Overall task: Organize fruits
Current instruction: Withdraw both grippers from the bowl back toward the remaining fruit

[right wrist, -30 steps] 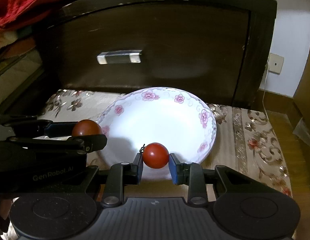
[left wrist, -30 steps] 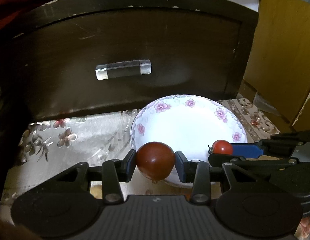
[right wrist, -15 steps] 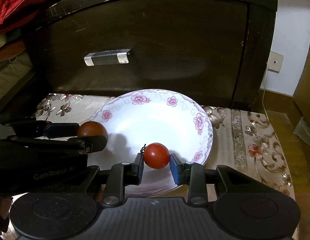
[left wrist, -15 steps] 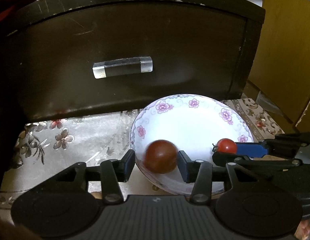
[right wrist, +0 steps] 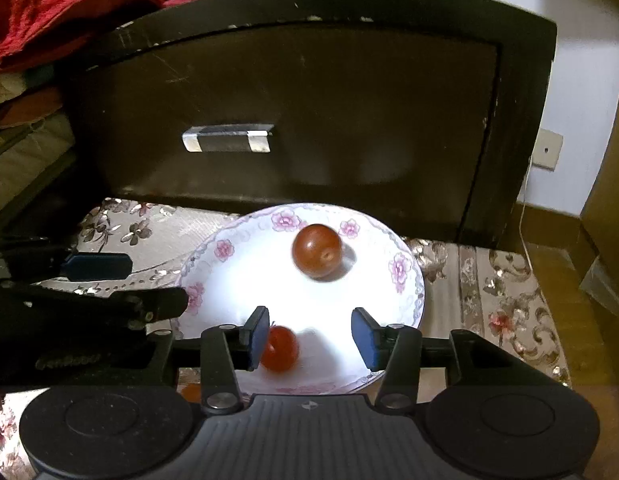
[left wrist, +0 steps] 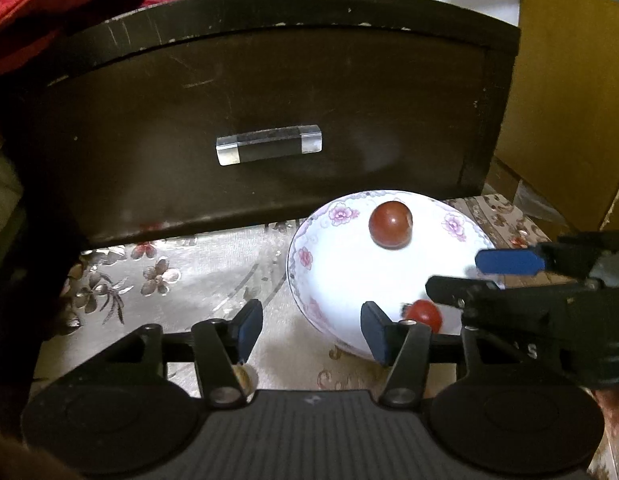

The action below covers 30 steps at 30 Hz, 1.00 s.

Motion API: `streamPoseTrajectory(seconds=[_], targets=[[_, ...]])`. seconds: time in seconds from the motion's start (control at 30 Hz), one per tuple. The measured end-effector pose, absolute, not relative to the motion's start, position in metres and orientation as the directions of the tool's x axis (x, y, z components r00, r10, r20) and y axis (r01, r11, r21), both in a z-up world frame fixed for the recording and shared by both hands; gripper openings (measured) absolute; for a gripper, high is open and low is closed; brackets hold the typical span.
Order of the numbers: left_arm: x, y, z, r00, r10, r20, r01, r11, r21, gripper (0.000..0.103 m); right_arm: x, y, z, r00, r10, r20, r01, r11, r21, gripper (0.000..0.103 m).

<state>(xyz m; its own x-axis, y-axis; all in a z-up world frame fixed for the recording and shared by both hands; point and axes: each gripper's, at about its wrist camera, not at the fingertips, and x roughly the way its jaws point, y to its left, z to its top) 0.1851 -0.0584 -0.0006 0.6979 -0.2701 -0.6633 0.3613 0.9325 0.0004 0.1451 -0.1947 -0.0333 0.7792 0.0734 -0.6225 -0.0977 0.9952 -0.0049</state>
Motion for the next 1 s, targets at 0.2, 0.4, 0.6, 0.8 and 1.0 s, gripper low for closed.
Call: streamPoseTrajectory(seconds=[0.2, 0.4, 0.6, 0.8, 1.0], targets=[[0.170, -0.052, 0.008, 0.704, -0.276, -0.654, 0.370, 0.929, 0.007, 0.061, 0.136, -0.191, -0.024, 0.798, 0.076, -0.598, -0.110, 0.994, -0.020, 0.047], [0.158, -0.040, 0.016, 0.709, -0.269, -0.652, 0.359, 0.933, 0.006, 0.062, 0.127, -0.187, -0.015, 0.807, 0.082, -0.585, -0.121, 0.992, -0.028, 0.047], [0.138, -0.026, 0.026, 0.709, -0.270, -0.652, 0.348, 0.937, -0.009, 0.062, 0.112, -0.180, -0.006, 0.810, 0.090, -0.579, -0.138, 0.990, -0.040, 0.047], [0.124, -0.011, 0.030, 0.703, -0.269, -0.658, 0.336, 0.942, -0.027, 0.065, 0.096, -0.177, -0.004, 0.801, 0.098, -0.591, -0.159, 0.986, -0.051, 0.047], [0.110, -0.003, 0.027, 0.679, -0.277, -0.679, 0.347, 0.937, -0.035, 0.066, 0.081, -0.180, -0.005, 0.776, 0.117, -0.620, -0.173, 0.984, -0.032, 0.047]])
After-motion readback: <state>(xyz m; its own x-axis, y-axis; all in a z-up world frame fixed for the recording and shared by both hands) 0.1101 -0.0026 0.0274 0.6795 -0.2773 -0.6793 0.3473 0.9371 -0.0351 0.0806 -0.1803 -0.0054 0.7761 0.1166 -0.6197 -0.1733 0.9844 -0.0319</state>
